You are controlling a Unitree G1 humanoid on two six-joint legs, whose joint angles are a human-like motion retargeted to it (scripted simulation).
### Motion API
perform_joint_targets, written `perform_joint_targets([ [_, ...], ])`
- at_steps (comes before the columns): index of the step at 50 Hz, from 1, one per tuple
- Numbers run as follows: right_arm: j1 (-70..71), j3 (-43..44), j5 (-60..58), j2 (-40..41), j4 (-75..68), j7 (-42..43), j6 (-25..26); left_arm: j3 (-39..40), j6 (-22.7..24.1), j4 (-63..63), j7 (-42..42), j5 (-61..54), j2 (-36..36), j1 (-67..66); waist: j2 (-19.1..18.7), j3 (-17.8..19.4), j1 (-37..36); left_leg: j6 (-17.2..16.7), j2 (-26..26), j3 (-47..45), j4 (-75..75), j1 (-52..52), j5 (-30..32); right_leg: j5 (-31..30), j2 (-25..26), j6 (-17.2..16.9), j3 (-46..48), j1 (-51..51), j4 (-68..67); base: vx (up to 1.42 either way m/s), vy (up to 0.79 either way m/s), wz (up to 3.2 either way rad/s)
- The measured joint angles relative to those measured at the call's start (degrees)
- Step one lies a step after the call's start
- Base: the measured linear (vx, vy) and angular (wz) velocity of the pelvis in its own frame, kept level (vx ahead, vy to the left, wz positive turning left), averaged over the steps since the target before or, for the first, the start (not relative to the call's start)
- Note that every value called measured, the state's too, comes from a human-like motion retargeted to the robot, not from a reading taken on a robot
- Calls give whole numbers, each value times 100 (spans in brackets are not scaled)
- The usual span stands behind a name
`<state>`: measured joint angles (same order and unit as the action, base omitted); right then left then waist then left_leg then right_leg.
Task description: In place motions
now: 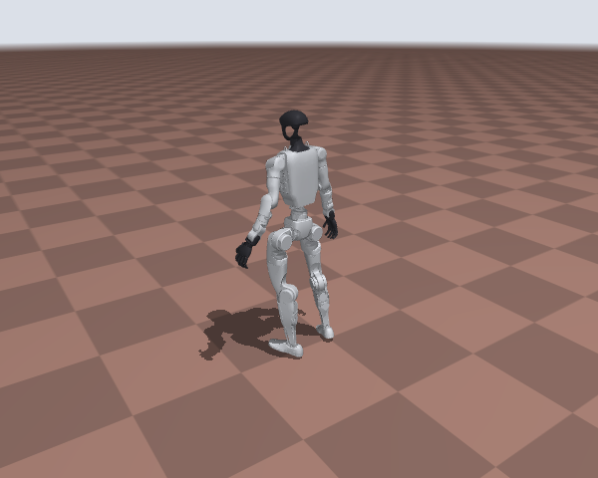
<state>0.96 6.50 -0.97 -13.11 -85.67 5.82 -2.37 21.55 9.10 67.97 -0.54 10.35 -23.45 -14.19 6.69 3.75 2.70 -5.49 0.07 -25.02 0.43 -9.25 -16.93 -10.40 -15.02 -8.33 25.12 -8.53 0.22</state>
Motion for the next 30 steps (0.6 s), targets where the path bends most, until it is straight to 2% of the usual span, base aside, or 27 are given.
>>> perform_joint_targets([
  [4, -464, 31, 52, 323, -234, -183, 23, -728, 102, -36, 212, 213, -85, 181, 124, -23, -353, 99, 201, 203, -36, -29, -151, -224, -107, 46, 124, -77, -59, 16, 20, 25],
  [8, -654, 87, 218, 591, -418, -318, 26, -1280, 296, 385, -114, 179, 69, 374, 165, 55, -549, 209, 331, 317, -60, -4, -269, -557, -231, 78, 189, -31, -207, 5, 23, 15],
  [15, -506, -324, 243, 586, -39, -387, -51, -1182, 58, 1556, 320, -445, 937, 711, 6, 413, -498, 393, 333, 245, -129, 74, -406, -1111, -339, 356, 232, 414, -820, -14, 20, -5],
  [18, -434, -572, -44, 472, 314, -380, -94, -1259, -31, 1718, 544, -766, 1170, 770, -59, 546, -460, 444, 298, 277, -110, 146, -446, -1335, -333, 597, 335, 545, -961, -15, 12, 7],
  [20, -407, -739, -222, 388, 546, -372, -119, -1343, -33, 1691, 596, -813, 1274, 741, -100, 598, -504, 462, 261, 252, -100, 194, -474, -1241, -278, 775, 377, 635, -1068, -11, 8, -11],
  [26, -410, -1164, -573, 182, 1090, -454, -211, -1859, -32, 1515, 668, -646, 1296, 614, 16, 609, -511, 536, 392, 268, -87, 399, -426, -387, 186, -116, -460, 866, -1351, -8, 1, 9],
  [30, -321, -1371, -705, 121, 1172, -483, -254, -2066, -45, 1265, 735, -603, 1253, 553, 91, 601, -350, 594, 487, 392, -94, 522, -340, 175, 633, -466, -882, 772, -1244, -10, -4, 39],
])
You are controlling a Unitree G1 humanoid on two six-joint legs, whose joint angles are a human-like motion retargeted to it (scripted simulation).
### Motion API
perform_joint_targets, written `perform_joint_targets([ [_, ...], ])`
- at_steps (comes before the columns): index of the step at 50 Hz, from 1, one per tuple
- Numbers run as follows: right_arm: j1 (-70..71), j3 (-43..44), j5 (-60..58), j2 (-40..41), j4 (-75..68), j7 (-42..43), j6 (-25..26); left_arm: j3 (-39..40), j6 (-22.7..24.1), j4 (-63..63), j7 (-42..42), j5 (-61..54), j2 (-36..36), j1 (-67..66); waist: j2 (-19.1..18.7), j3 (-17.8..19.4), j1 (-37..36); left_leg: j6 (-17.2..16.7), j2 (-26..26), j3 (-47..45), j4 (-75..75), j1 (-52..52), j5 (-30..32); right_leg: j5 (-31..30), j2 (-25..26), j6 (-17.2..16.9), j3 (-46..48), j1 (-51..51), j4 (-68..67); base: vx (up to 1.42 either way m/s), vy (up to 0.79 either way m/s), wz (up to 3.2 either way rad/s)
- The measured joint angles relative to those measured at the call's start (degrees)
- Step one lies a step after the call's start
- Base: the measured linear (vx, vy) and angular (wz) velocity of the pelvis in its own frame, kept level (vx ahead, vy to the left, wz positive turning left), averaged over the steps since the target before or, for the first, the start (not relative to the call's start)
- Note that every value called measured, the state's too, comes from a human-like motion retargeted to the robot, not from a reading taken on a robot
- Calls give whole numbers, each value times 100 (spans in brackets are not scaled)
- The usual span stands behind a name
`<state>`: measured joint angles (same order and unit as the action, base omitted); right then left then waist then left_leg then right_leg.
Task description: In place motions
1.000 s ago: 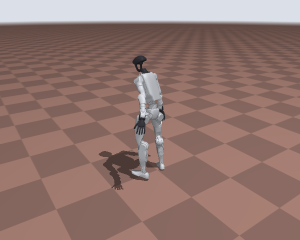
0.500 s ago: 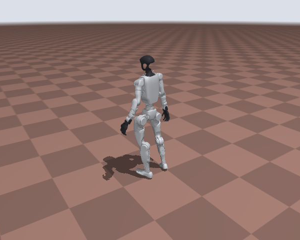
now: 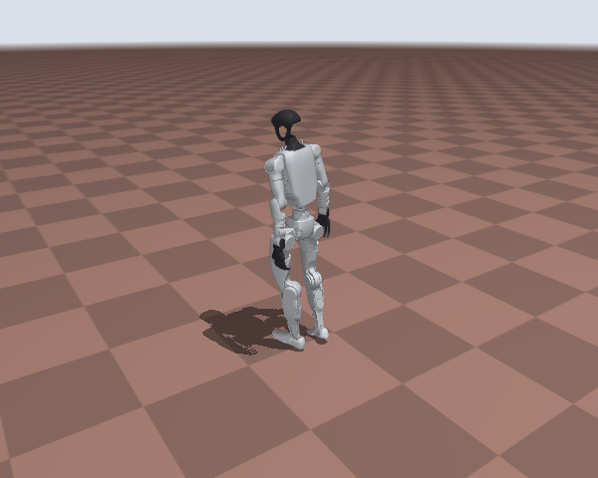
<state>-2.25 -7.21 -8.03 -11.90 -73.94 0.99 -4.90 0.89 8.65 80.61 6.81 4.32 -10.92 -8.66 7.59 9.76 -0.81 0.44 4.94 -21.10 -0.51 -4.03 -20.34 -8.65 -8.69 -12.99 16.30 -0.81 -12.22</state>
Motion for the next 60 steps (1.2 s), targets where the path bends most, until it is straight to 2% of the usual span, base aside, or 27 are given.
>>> perform_joint_targets([
  [2, 38, -88, -54, 2, -25, -5, -29, -23, 7, -249, 54, -48, 7, -69, 40, -36, 110, 7, 56, 78, 3, 56, 35, 158, 127, -85, -26, -95, 133, -9, -5, 39],
  [3, 32, -129, -67, 9, -45, -3, -46, -10, 28, -391, 63, -66, 33, -129, 51, -75, 130, 3, 72, 81, 3, 77, 47, 208, 180, 64, -10, -138, 217, -5, -5, 12],
  [5, -3, -188, -71, 22, -110, -3, -72, 15, 97, -663, 19, -121, 93, -256, 56, -145, 47, -13, 105, -11, -9, 49, 50, 553, 239, 635, 236, -253, 503, 5, -2, -19],
  [7, -112, -173, -55, 37, -207, -41, -96, 25, 148, -831, -88, -126, 167, -381, 89, -234, -228, -42, 180, -195, -6, -11, 47, 626, 197, 824, 451, -404, 818, 18, -4, -69],
  [9, -226, -27, -67, 82, -320, -138, -109, -7, 155, -825, -193, -80, 283, -433, 63, -276, -589, -96, 174, -316, 55, -36, 56, 508, 194, 795, 117, -489, 1048, 17, -6, -52],
  [11, -343, 154, -105, 158, -373, -181, -105, -60, 158, -688, -314, -136, 411, -462, 2, -312, -732, -161, 89, -248, 166, -12, 69, 435, 77, 743, 616, -646, 1229, 10, -9, 24],
  [15, -372, 118, -144, 221, -450, -144, -140, -124, 268, -181, -354, -547, 505, -420, 13, -428, -323, -188, 178, 46, 172, -62, 62, 569, 133, 861, 720, -677, 1239, 4, -7, 61],
  [22, -372, 6, -360, 183, -425, -201, -183, -171, -159, 514, -169, -143, 331, -162, -121, -385, 57, -151, 106, -126, 110, -137, 181, 599, 167, 848, 624, -764, 1216, -6, -4, -9],
  [30, -644, 255, -211, 164, -975, -218, -102, -245, -168, 314, -51, -34, 257, -100, -183, -395, -158, -213, 58, -271, 66, -249, 183, 609, 224, 917, 467, -740, 1208, 1, -4, -25],
  [37, -650, 345, -223, 56, -1386, -122, -43, -367, -170, 230, 21, 183, 203, 73, -291, -409, 34, -291, -27, -244, 150, -244, 179, 668, 287, 917, 459, -761, 1206, 0, 0, 0],
  [48, -286, 94, 106, 136, -1502, -136, 41, -258, -174, 252, 59, 214, 240, -20, -435, -399, -33, -663, -238, -131, 756, -110, 262, 819, 347, 917, 313, -792, 1097, -1, -3, -12],
  [52, -86, -210, 486, 232, -1291, -276, -7, -212, -189, 401, -21, 236, 270, -315, -413, -391, -221, -881, -385, -210, 1443, 136, 718, 883, 260, 891, 234, -768, 970, 2, -5, -24],
  [55, 248, -451, 676, 316, -1082, -397, 6, -137, -215, 504, 13, 285, 316, -569, -293, -296, -277, -1002, -585, -255, 2473, 560, 1626, 926, 68, 872, 252, -769, 902, -7, -7, 12],
  [58, 680, -539, 803, 430, -707, -454, -13, -8, -236, 584, 33, 355, 336, -734, -168, -84, -343, -606, -698, -94, 3939, 1416, 2664, 965, -112, 866, 334, -770, 880, -16, -10, 30],
  [60, 883, -551, 952, 491, -405, -530, -77, 28, -255, 641, 41, 371, 332, -898, -107, 30, -570, -350, -771, -85, 4801, 1948, 2876, 961, -182, 928, 323, -772, 882, -4, -9, -14],
])
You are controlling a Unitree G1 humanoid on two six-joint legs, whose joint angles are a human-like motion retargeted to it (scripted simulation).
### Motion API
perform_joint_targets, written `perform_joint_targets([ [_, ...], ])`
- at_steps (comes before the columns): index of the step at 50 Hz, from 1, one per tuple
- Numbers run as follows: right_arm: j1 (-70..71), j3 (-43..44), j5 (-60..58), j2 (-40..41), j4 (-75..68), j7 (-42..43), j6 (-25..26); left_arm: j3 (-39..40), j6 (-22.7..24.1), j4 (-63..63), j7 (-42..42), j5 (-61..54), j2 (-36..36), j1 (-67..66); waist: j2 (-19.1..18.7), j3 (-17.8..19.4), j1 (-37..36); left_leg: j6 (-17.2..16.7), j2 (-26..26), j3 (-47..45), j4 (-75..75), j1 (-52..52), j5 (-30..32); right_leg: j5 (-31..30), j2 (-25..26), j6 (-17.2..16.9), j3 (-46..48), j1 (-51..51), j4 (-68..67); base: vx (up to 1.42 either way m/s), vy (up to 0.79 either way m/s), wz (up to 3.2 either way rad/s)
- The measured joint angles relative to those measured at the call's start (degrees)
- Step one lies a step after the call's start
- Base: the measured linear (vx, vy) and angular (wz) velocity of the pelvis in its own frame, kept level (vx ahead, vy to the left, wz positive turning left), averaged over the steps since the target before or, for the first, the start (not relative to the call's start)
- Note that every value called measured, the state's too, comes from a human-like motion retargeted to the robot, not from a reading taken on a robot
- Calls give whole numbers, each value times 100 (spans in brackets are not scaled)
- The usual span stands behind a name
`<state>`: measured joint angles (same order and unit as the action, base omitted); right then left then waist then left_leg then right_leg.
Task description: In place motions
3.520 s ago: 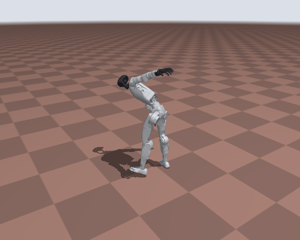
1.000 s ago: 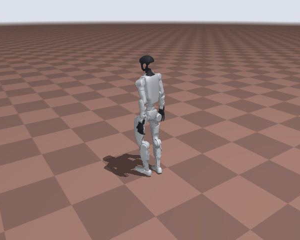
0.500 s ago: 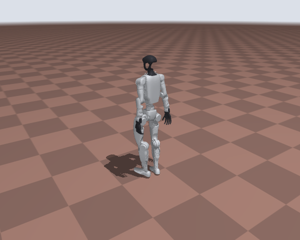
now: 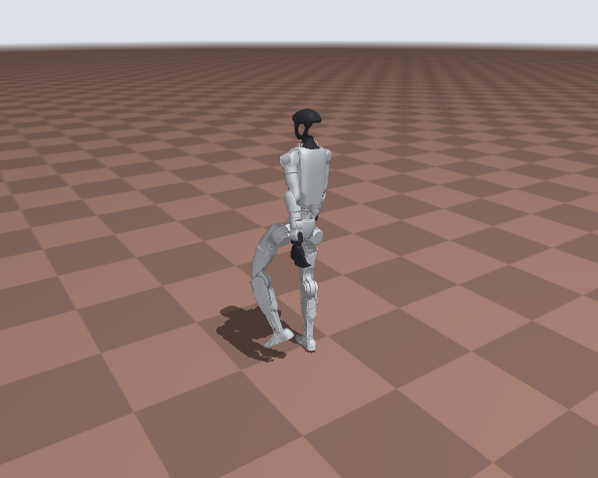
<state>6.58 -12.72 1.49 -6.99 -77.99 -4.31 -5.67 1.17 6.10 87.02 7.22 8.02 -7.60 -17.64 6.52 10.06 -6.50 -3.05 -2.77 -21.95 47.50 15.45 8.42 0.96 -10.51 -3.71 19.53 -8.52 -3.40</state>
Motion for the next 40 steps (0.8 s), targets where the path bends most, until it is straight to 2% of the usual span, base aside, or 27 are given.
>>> perform_joint_targets([
  [2, 221, 70, 89, 42, 219, -65, -39, 69, -41, 81, 60, -10, 9, -127, -1, 80, -204, 131, -267, -291, 682, 313, -255, -27, 19, 97, 87, -10, 31, -4, -7, -1],
  [3, 347, 160, 77, 59, 294, -54, -45, 121, -52, 121, 105, -7, 28, -168, -18, 136, -316, 90, -282, -293, 934, 492, -361, -56, 28, 137, 119, -17, 57, -11, -4, -6],
  [7, 785, 220, 67, 149, 437, 115, -109, 351, -9, 183, 219, -74, 85, -392, 38, 260, -568, -435, -78, -171, 1523, 986, -771, -118, -35, 210, 33, 38, 63, -6, -1, -14],
  [10, 999, 56, 120, 176, 457, 47, -140, 429, -22, 138, 198, -115, 59, -589, 96, 186, -538, -602, -110, -216, 1660, 1026, -905, -101, -13, 223, 50, 60, 57, 8, -1, 15],
  [14, 1090, 24, 27, 251, 475, -30, -223, 458, -15, 32, 238, -207, 12, -689, 151, 94, -322, -755, -7, -170, 1208, 638, -1013, -67, 13, 141, 199, 12, 57, 6, 0, 49],
  [18, 997, -14, 54, 328, 405, 6, -280, 401, 2, -119, 204, -238, -86, -685, 182, -62, -115, -924, 370, -16, -308, -208, -1135, -47, 79, 61, 326, -39, 71, 10, 1, 39],
  [20, 887, -59, 39, 354, 334, 10, -302, 383, 13, -191, 178, -236, -123, -655, 157, -147, -102, -845, 539, 24, -1413, -727, -1172, -37, 156, 36, 291, -52, 65, 17, 9, -8],
  [23, 670, -110, -15, 334, 173, 4, -310, 374, 10, -262, 124, -262, -150, -548, 46, -299, -49, -822, 709, -59, -2979, -1592, -2294, -15, 338, -16, 275, -57, 22, 19, 15, -7],
  [25, 485, -161, -90, 283, 41, -9, -301, 390, 11, -275, 114, -313, -99, -477, -35, -417, 3, -392, 872, 6, -3724, -1880, -2898, -23, 403, -79, 237, -79, 7, 23, 25, 0],
  [27, 287, -201, -200, 214, -65, -25, -280, 454, -21, -226, 140, -385, -10, -280, -134, -557, 278, -50, 955, 166, -4238, -1977, -2824, -37, 469, -131, 378, -46, -34, 9, 21, 39],
  [30, 43, -226, -193, 46, -69, -43, -291, 606, -48, -177, 148, -422, 36, 282, -89, -537, 462, 102, 1026, 34, -4605, -1954, -2800, -40, 359, -299, 456, 128, -241, -17, 15, 34],
  [34, -533, 28, -308, -230, 114, -186, -387, 195, 6, -342, 58, -358, -127, 850, -72, -464, 370, 149, 1070, 170, -4604, -1902, -2946, -144, 249, -493, 547, 261, -695, 8, 13, 9],
  [37, -947, 290, -688, -321, 17, -197, -350, -251, -46, -400, 91, -240, -275, 1286, -56, -466, 251, 148, 1036, 147, -4570, -1890, -3014, -683, 197, -576, 593, 443, -1218, 10, 10, -23],
  [40, -1051, 536, -751, -370, -294, -80, -321, -387, -115, -480, 222, -141, -311, 1869, -123, -231, 293, 174, 890, 46, -4534, -1970, -3088, -1727, 86, -680, 775, 745, -2073, -15, 9, -24],
])
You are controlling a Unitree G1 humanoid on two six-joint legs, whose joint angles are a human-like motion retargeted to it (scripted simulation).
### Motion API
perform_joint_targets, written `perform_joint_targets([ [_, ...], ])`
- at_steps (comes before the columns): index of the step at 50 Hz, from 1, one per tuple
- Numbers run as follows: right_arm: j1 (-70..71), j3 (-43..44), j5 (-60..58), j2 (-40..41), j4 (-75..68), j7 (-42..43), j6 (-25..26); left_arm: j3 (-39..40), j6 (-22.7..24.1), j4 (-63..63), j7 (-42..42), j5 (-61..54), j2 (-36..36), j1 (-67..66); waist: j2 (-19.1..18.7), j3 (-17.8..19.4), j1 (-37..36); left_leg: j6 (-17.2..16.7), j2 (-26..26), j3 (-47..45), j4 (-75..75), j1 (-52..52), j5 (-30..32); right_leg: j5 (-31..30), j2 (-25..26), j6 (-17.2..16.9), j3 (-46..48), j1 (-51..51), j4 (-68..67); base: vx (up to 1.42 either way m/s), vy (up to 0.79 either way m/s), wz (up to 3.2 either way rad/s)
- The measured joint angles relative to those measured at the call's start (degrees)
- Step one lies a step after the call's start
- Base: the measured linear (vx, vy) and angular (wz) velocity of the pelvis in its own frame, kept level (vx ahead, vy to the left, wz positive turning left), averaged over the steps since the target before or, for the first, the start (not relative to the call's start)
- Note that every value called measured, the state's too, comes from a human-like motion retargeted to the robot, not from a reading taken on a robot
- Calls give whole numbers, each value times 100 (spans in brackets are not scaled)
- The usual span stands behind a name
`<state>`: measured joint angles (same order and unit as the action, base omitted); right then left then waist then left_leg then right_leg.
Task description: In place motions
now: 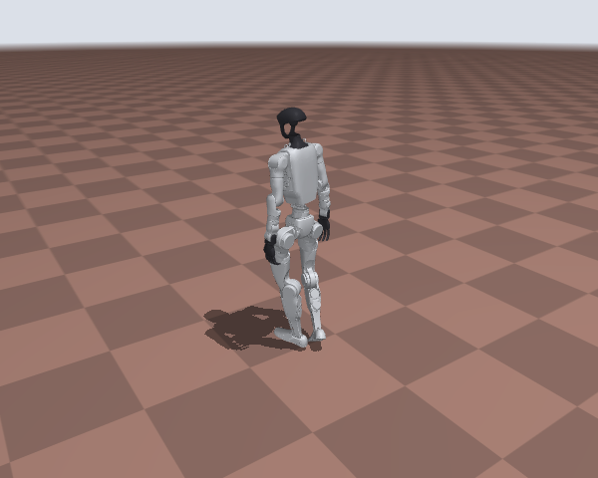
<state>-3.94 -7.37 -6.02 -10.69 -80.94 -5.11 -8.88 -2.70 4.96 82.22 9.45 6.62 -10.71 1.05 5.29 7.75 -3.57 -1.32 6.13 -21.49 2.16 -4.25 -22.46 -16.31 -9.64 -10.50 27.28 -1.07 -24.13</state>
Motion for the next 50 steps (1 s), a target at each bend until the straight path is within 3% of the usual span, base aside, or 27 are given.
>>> perform_joint_targets([
  [3, -125, 219, -66, -130, -146, 6, 48, 33, 44, -257, 13, -222, 61, 538, -152, 201, 322, 70, -167, 8, 46, -52, -87, -888, -165, 242, 22, 646, -1330, -7, 16, -4],
  [5, -240, 335, -68, -236, -219, 43, 61, 129, 113, -508, -59, -333, 110, 829, -261, 236, 528, 146, -258, -40, 32, -46, -126, -761, -350, 465, 142, 1158, -2395, -2, 21, -5],
  [7, -288, 525, -62, -314, -359, 86, 90, 226, 177, -747, -195, -392, 160, 1147, -326, 291, 836, 238, -296, 20, 28, -10, -140, -552, -610, 473, 240, 1639, -3348, -7, 19, 24],
  [13, -460, 1095, 261, -464, -814, 215, 186, 216, 353, -1243, -347, -569, 136, 1860, -491, 309, 1335, 292, -595, -47, 127, 263, -28, -205, -242, 216, -74, 2776, -4358, -8, -1, 18],
  [18, -506, 1328, 435, -557, -978, 314, 233, 227, 441, -1295, -335, -556, 158, 2094, -416, 296, 1327, 216, -518, -146, 144, 197, -67, -275, -224, 305, -160, 2362, -3523, 2, -5, -22],
  [26, -517, 1293, 432, -378, -795, 310, 208, 121, 419, -935, -220, -744, 326, 1379, -112, -94, 927, -30, -131, -402, -50, 7, -68, -215, 397, 84, -1205, 669, 165, 11, -16, -39],
  [28, -451, 1210, 415, -285, -683, 286, 185, 116, 393, -878, -88, -846, 404, 1085, -26, -163, 837, -64, 2, -442, -70, -16, -58, 238, 386, 81, -1396, 320, 948, 8, -17, -41],
  [30, -336, 1059, 365, -186, -570, 262, 161, 144, 366, -824, 59, -963, 464, 791, 10, -199, 721, -132, 40, -525, -54, -32, -39, 1030, 274, 179, -847, -28, 1422, 6, -16, -50],
  [32, -187, 871, 288, -72, -540, 246, 176, 148, 319, -735, 183, -1046, 475, 462, 0, -180, 690, -240, -11, -496, 26, -112, 1, 1404, 287, 436, -679, -199, 1753, 14, -20, -30],
  [38, 450, 34, 205, 173, -615, 214, 207, 325, 203, -226, -36, -1063, 556, -456, -81, -139, 428, -671, -357, -568, 741, -49, 341, 1413, 434, 625, -751, -402, 2202, 5, -23, -21],
  [40, 749, -406, 154, 223, -701, 251, 218, 513, 165, -48, -81, -1019, 568, -741, -82, -113, 418, -796, -471, -675, 1160, 10, 723, 1455, 436, 641, -823, -456, 2215, 5, -14, -17],
  [43, 1407, -707, 186, 421, -932, 172, 340, 854, 65, 134, -33, -653, 531, -1070, 100, 28, 284, -1066, -852, -821, 2606, 536, 1963, 1530, 191, 591, -858, -523, 2179, -4, -18, 1],
  [45, 1795, -645, 464, 581, -862, 66, 407, 946, 63, 239, -51, -561, 447, -1230, 197, 153, 153, -990, -1082, -681, 3681, 1083, 2845, 1589, 74, 593, -817, -539, 2154, -13, -24, 25],
  [47, 2072, -530, 815, 677, -610, -37, 366, 1007, 65, 372, -41, -491, 356, -1417, 249, 235, -103, -934, -1243, -421, 4900, 1768, 2980, 1591, 18, 636, -826, -561, 2166, -1, -18, 11],
  [50, 2415, -305, 923, 747, -180, 94, 289, 1105, 17, 579, -6, -378, 273, -1735, 236, 285, -489, -833, -1647, -426, 6514, 2607, 2650, 1605, 80, 773, -769, -626, 2225, 2, -11, 5],
])
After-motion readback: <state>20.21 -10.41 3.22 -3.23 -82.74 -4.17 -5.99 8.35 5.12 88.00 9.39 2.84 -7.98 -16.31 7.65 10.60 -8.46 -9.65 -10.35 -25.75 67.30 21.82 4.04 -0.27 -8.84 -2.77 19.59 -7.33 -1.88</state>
